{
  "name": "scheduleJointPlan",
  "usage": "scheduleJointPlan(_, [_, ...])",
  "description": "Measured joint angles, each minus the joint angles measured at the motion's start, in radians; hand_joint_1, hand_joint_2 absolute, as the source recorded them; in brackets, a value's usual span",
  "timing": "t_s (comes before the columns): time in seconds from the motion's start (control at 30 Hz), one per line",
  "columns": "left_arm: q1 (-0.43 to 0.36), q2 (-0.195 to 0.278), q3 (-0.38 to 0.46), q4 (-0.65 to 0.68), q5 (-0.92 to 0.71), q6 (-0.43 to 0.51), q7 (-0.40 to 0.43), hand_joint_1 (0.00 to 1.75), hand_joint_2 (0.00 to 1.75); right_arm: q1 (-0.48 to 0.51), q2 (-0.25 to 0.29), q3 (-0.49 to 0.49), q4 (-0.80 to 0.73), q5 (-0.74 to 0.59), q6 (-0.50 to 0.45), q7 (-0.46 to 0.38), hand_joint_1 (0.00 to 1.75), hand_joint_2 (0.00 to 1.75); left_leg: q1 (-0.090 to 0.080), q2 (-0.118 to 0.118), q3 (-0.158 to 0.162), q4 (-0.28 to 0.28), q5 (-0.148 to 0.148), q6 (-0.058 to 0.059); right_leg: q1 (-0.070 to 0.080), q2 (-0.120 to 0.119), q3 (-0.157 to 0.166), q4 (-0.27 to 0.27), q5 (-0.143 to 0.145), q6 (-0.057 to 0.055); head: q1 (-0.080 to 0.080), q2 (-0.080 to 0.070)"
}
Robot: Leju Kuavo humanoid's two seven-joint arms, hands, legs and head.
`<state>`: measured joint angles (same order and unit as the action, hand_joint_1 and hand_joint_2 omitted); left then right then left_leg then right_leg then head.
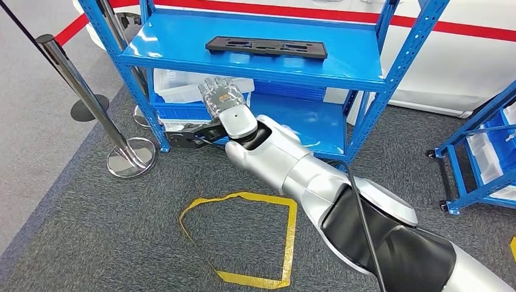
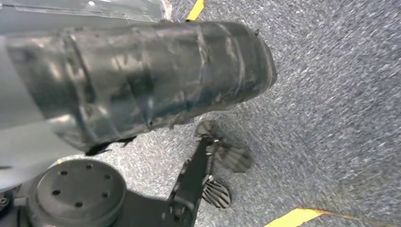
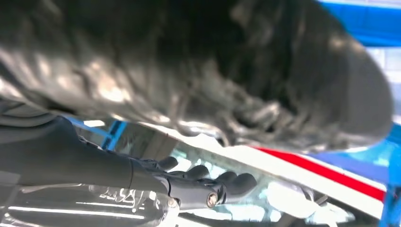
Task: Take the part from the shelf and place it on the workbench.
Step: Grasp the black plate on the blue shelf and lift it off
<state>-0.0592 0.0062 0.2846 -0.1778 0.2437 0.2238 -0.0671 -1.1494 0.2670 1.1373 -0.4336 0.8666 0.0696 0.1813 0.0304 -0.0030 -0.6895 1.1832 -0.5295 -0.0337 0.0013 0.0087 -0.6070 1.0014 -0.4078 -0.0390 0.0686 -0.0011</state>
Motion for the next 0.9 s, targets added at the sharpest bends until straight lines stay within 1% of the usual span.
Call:
scheduleJointPlan(0.03, [0.001, 0.000, 0.000, 0.000, 0.001, 0.001, 0.002, 0.00, 0.00, 0.001, -0.005, -0.007, 0.001, -0.009, -0.002, 0.005, 0.00, 0.00, 0.000, 0.000, -0.029, 0.059, -0.019, -0.001, 0.001, 0.000, 0.000, 0.001, -0.001, -0.001, 0.000, 0.000])
scheduleJointPlan(0.07, [0.003, 0.000, 0.000, 0.000, 0.001, 0.003, 0.004, 0.00, 0.00, 0.003, -0.011, -0.015, 0.002, -0.015, -0.007, 0.010, 0.00, 0.00, 0.000, 0.000, -0.048, 0.095, -0.025, -0.003, 0.002, 0.000, 0.000, 0.003, -0.002, -0.002, 0.000, 0.000])
scheduleJointPlan(0.1, [0.004, 0.000, 0.000, 0.000, 0.001, 0.004, 0.006, 0.00, 0.00, 0.004, -0.018, -0.024, 0.003, -0.017, -0.012, 0.014, 0.00, 0.00, 0.000, 0.000, -0.052, 0.098, -0.013, -0.004, 0.002, 0.000, 0.000, 0.006, -0.004, -0.003, 0.000, 0.000])
scheduleJointPlan(0.13, [0.005, 0.000, 0.000, 0.000, 0.000, 0.007, 0.008, 0.00, 0.00, 0.003, -0.025, -0.033, 0.003, -0.012, -0.015, 0.014, 0.00, 0.00, 0.001, 0.001, -0.035, 0.061, 0.017, -0.005, 0.001, 0.000, 0.000, 0.010, -0.007, -0.002, 0.000, 0.000])
scheduleJointPlan(0.17, [0.005, 0.000, 0.000, 0.000, -0.001, 0.009, 0.009, 0.00, 0.00, 0.001, -0.033, -0.041, 0.003, -0.002, -0.017, 0.012, 0.00, 0.00, 0.001, 0.002, -0.007, -0.001, 0.051, -0.005, 0.000, 0.001, 0.000, 0.016, -0.011, 0.001, 0.000, 0.000])
scheduleJointPlan(0.2, [0.005, 0.000, 0.000, 0.000, -0.002, 0.011, 0.010, 0.00, 0.00, -0.002, -0.042, -0.048, 0.001, 0.011, -0.017, 0.010, 0.00, 0.00, 0.000, 0.003, 0.023, -0.063, 0.077, -0.005, 0.002, 0.001, -0.003, 0.024, -0.016, 0.006, -0.002, 0.000])
scheduleJointPlan(0.23, [0.003, 0.000, 0.000, 0.000, -0.004, 0.013, 0.009, 0.00, 0.00, -0.005, -0.051, -0.053, -0.001, 0.023, -0.016, 0.008, 0.00, 0.00, 0.000, 0.003, 0.047, -0.113, 0.092, -0.001, 0.004, 0.002, -0.007, 0.031, -0.020, 0.011, -0.002, 0.000])
scheduleJointPlan(0.27, [0.002, 0.000, -0.001, 0.000, -0.005, 0.015, 0.008, 0.00, 0.00, -0.007, -0.059, -0.056, -0.005, 0.031, -0.015, 0.007, 0.00, 0.00, -0.002, 0.003, 0.058, -0.139, 0.093, 0.004, 0.005, 0.003, -0.012, 0.037, -0.022, 0.016, -0.001, 0.000])
scheduleJointPlan(0.3, [0.002, -0.001, -0.001, 0.000, -0.006, 0.016, 0.006, 0.00, 0.00, -0.008, -0.066, -0.059, -0.008, 0.037, -0.013, 0.007, 0.00, 0.00, -0.003, 0.001, 0.060, -0.143, 0.089, 0.009, 0.007, 0.003, -0.016, 0.039, -0.022, 0.020, -0.002, 0.000])
scheduleJointPlan(0.37, [0.003, -0.002, -0.001, 0.000, -0.010, 0.018, 0.000, 0.00, 0.00, -0.008, -0.077, -0.064, -0.014, 0.044, -0.010, 0.007, 0.00, 0.00, -0.002, 0.000, 0.059, -0.145, 0.089, 0.021, 0.006, 0.003, -0.020, 0.041, -0.023, 0.026, 0.000, 0.000])
scheduleJointPlan(0.4, [0.003, -0.003, -0.002, 0.000, -0.011, 0.018, -0.003, 0.00, 0.00, -0.008, -0.082, -0.066, -0.017, 0.046, -0.009, 0.007, 0.00, 0.00, -0.001, -0.001, 0.060, -0.147, 0.090, 0.026, 0.005, 0.002, -0.024, 0.053, -0.033, 0.031, 0.001, 0.000])
scheduleJointPlan(0.43, [0.003, -0.003, -0.002, 0.000, -0.012, 0.018, -0.006, 0.00, 0.00, -0.008, -0.087, -0.069, -0.021, 0.049, -0.008, 0.007, 0.00, 0.00, 0.000, -0.001, 0.063, -0.149, 0.091, 0.032, 0.003, 0.001, -0.037, 0.084, -0.052, 0.037, 0.003, 0.000])
scheduleJointPlan(0.47, [0.003, -0.003, -0.002, 0.000, -0.013, 0.018, -0.009, 0.00, 0.00, -0.008, -0.092, -0.072, -0.025, 0.051, -0.008, 0.007, 0.00, 0.00, 0.000, -0.001, 0.065, -0.151, 0.091, 0.037, 0.001, 0.001, -0.059, 0.134, -0.078, 0.042, 0.003, 0.000])
scheduleJointPlan(0.5, [0.003, -0.003, -0.002, 0.000, -0.013, 0.018, -0.011, 0.00, 0.00, -0.006, -0.097, -0.075, -0.028, 0.052, -0.008, 0.007, 0.00, 0.00, 0.000, -0.001, 0.066, -0.152, 0.091, 0.040, -0.001, 0.000, -0.089, 0.199, -0.107, 0.047, 0.005, 0.000])
scheduleJointPlan(0.53, [0.003, -0.003, -0.002, 0.000, -0.013, 0.018, -0.012, 0.00, 0.00, -0.004, -0.101, -0.077, -0.029, 0.053, -0.008, 0.007, 0.00, 0.00, 0.000, -0.001, 0.067, -0.152, 0.090, 0.043, -0.002, 0.000, -0.120, 0.260, -0.130, 0.050, 0.006, 0.000])
scheduleJointPlan(0.57, [0.003, -0.003, -0.002, 0.000, -0.013, 0.019, -0.012, 0.00, 0.00, 0.000, -0.104, -0.078, -0.031, 0.053, -0.007, 0.007, 0.00, 0.00, 0.000, -0.001, 0.068, -0.153, 0.089, 0.044, -0.004, 0.000, -0.143, 0.301, -0.137, 0.051, 0.007, 0.000])
scheduleJointPlan(0.6, [0.003, -0.003, -0.003, 0.000, -0.013, 0.020, -0.011, 0.00, 0.00, 0.004, -0.107, -0.079, -0.032, 0.053, -0.008, 0.007, 0.00, 0.00, 0.000, -0.002, 0.070, -0.153, 0.088, 0.045, -0.006, 0.000, -0.151, 0.307, -0.125, 0.050, 0.009, 0.000])
scheduleJointPlan(0.63, [0.003, -0.003, -0.003, 0.000, -0.013, 0.020, -0.010, 0.00, 0.00, 0.006, -0.110, -0.081, -0.034, 0.053, -0.008, 0.007, 0.00, 0.00, 0.000, -0.004, 0.072, -0.153, 0.087, 0.045, -0.006, 0.000, -0.140, 0.277, -0.098, 0.047, 0.010, 0.000])
scheduleJointPlan(0.67, [0.003, -0.003, -0.005, 0.000, -0.013, 0.022, -0.009, 0.00, 0.00, 0.007, -0.113, -0.085, -0.037, 0.053, -0.008, 0.007, 0.00, 0.00, -0.001, -0.005, 0.075, -0.152, 0.085, 0.044, -0.004, 0.001, -0.115, 0.218, -0.059, 0.041, 0.010, 0.000])
scheduleJointPlan(0.7, [0.002, -0.004, -0.006, 0.000, -0.014, 0.023, -0.008, 0.00, 0.00, 0.006, -0.116, -0.089, -0.040, 0.053, -0.008, 0.007, 0.00, 0.00, 0.000, -0.006, 0.076, -0.153, 0.084, 0.043, -0.001, 0.002, -0.085, 0.151, -0.026, 0.031, 0.010, 0.000])
scheduleJointPlan(0.73, [0.001, -0.005, -0.007, 0.000, -0.015, 0.024, -0.008, 0.00, 0.00, 0.004, -0.118, -0.092, -0.043, 0.054, -0.008, 0.007, 0.00, 0.00, -0.002, -0.006, 0.077, -0.154, 0.083, 0.040, 0.003, 0.003, -0.059, 0.095, -0.005, 0.022, 0.009, 0.000])
scheduleJointPlan(0.77, [0.000, -0.005, -0.008, 0.000, -0.016, 0.026, -0.007, 0.00, 0.00, 0.002, -0.120, -0.095, -0.047, 0.057, -0.008, 0.007, 0.00, 0.00, -0.001, -0.006, 0.076, -0.154, 0.082, 0.036, 0.007, 0.003, -0.041, 0.057, 0.004, 0.014, 0.010, 0.000])
scheduleJointPlan(0.8, [0.000, -0.006, -0.009, 0.000, -0.019, 0.027, -0.006, 0.00, 0.00, 0.002, -0.121, -0.097, -0.049, 0.061, -0.008, 0.007, 0.00, 0.00, -0.001, -0.005, 0.074, -0.155, 0.083, 0.032, 0.010, 0.004, -0.034, 0.040, 0.001, 0.009, 0.009, 0.000])
scheduleJointPlan(0.83, [-0.001, -0.006, -0.011, 0.000, -0.021, 0.028, -0.006, 0.00, 0.00, 0.003, -0.123, -0.098, -0.051, 0.066, -0.008, 0.007, 0.00, 0.00, -0.001, -0.005, 0.074, -0.158, 0.084, 0.027, 0.013, 0.003, -0.031, 0.033, 0.000, 0.007, 0.010, 0.000])
scheduleJointPlan(0.9, [0.000, -0.006, -0.013, 0.000, -0.023, 0.029, -0.004, 0.00, 0.00, 0.004, -0.128, -0.099, -0.057, 0.072, -0.008, 0.007, 0.00, 0.00, -0.001, -0.004, 0.073, -0.158, 0.078, 0.016, 0.006, 0.001, -0.021, 0.014, 0.003, 0.006, 0.011, 0.000])
